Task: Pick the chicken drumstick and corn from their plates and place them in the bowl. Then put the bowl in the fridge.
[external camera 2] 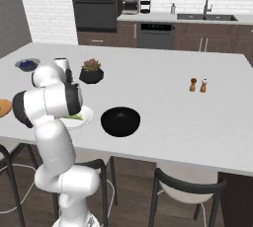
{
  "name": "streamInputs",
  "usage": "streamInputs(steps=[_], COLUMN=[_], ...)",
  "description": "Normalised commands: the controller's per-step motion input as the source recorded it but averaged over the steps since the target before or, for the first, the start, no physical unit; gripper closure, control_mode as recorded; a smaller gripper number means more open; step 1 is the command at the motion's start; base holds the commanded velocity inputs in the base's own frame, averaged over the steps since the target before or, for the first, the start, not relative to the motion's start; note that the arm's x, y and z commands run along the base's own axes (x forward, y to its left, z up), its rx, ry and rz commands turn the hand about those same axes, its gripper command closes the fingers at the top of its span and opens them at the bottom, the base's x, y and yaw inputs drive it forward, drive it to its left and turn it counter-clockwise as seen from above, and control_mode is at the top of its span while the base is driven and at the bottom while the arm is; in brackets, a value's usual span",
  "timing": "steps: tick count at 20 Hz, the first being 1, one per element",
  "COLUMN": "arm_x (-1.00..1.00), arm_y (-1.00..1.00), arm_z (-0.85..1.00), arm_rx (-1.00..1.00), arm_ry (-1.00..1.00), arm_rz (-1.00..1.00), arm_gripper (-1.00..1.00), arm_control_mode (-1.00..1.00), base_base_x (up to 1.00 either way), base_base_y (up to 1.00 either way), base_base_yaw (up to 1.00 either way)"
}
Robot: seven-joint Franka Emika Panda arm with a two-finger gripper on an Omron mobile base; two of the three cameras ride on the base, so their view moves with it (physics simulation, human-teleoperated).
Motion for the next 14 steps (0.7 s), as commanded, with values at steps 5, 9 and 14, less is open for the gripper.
streamInputs(steps=[5,9,14], arm_x=[0.20,0.19,0.26], arm_y=[0.00,0.00,0.00], arm_z=[-0.34,-0.28,-0.23], arm_rx=[0.00,0.01,0.00], arm_ry=[-0.25,-0.04,0.00], arm_rz=[0.06,0.03,0.04], arm_gripper=[-1.00,-1.00,-1.00], arm_control_mode=[-1.00,-1.00,-1.00], base_base_x=[0.00,0.00,0.00], base_base_y=[0.00,0.00,0.00], base_base_yaw=[0.00,0.00,0.00])
